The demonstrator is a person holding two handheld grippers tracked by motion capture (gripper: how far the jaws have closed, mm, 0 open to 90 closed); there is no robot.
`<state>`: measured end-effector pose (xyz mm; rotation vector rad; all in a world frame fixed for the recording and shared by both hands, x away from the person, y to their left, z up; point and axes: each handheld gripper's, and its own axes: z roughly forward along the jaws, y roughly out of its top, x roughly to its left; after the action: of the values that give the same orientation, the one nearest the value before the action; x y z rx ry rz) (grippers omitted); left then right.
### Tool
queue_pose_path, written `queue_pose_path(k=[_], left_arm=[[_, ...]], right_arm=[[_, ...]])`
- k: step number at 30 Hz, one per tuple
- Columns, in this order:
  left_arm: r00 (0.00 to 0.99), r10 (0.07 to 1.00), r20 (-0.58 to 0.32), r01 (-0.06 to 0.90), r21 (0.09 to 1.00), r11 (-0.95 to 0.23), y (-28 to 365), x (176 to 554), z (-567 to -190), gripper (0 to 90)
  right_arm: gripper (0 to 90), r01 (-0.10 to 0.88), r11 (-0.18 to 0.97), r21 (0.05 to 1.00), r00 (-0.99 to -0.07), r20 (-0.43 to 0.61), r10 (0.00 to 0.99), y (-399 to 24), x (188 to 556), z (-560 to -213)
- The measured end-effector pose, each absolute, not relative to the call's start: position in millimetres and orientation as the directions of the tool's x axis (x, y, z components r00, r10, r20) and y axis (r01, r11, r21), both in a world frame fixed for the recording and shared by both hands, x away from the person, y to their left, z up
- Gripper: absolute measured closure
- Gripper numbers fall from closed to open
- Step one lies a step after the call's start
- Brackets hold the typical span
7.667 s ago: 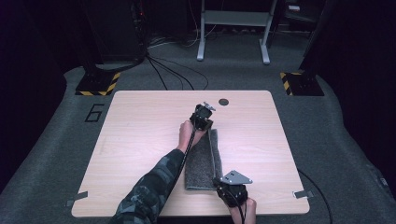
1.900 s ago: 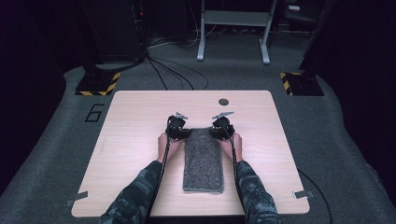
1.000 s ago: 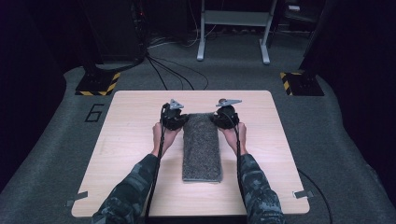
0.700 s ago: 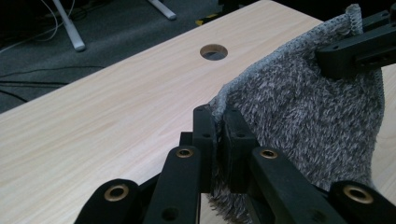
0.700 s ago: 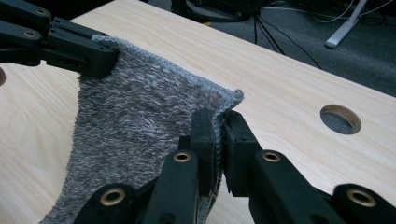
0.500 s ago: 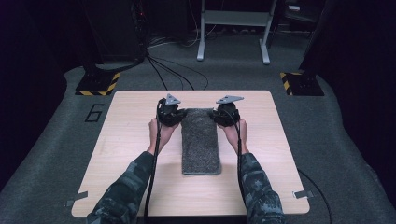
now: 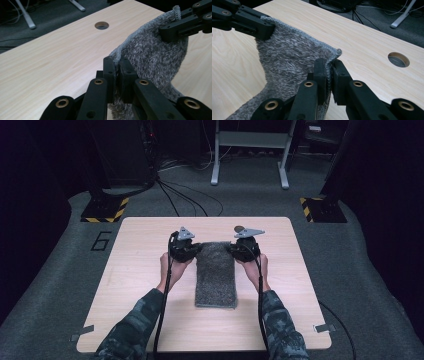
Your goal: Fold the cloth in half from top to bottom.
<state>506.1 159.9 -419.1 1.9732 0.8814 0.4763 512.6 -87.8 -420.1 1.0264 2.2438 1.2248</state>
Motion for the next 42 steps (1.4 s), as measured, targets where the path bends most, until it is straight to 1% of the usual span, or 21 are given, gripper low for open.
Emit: queue_pose_path(k=[19,26,34,38,42], left_arm=[[0.717,0.697,-0.030,0.396,0.840,-0.371,162,473,-441,84.8],[0.733,0.677,-0.059,0.414,0.829,-0.376,162,462,-448,84.7],[0.745,0.663,-0.072,0.428,0.814,-0.392,157,450,-464,84.5],[0.749,0.658,-0.081,0.435,0.809,-0.396,158,447,-470,84.0],[0.755,0.647,-0.106,0.451,0.800,-0.396,158,443,-475,82.8]], right_arm=[[82.0,0.394,0.374,0.840,-0.691,0.003,0.723,-92,470,-444],[82.3,0.391,0.386,0.835,-0.704,0.001,0.710,-94,455,-451],[82.1,0.406,0.416,0.814,-0.719,0.004,0.695,-97,439,-469],[80.4,0.420,0.419,0.805,-0.722,0.016,0.692,-100,435,-475],[79.6,0.427,0.429,0.796,-0.725,0.017,0.689,-102,429,-478]])
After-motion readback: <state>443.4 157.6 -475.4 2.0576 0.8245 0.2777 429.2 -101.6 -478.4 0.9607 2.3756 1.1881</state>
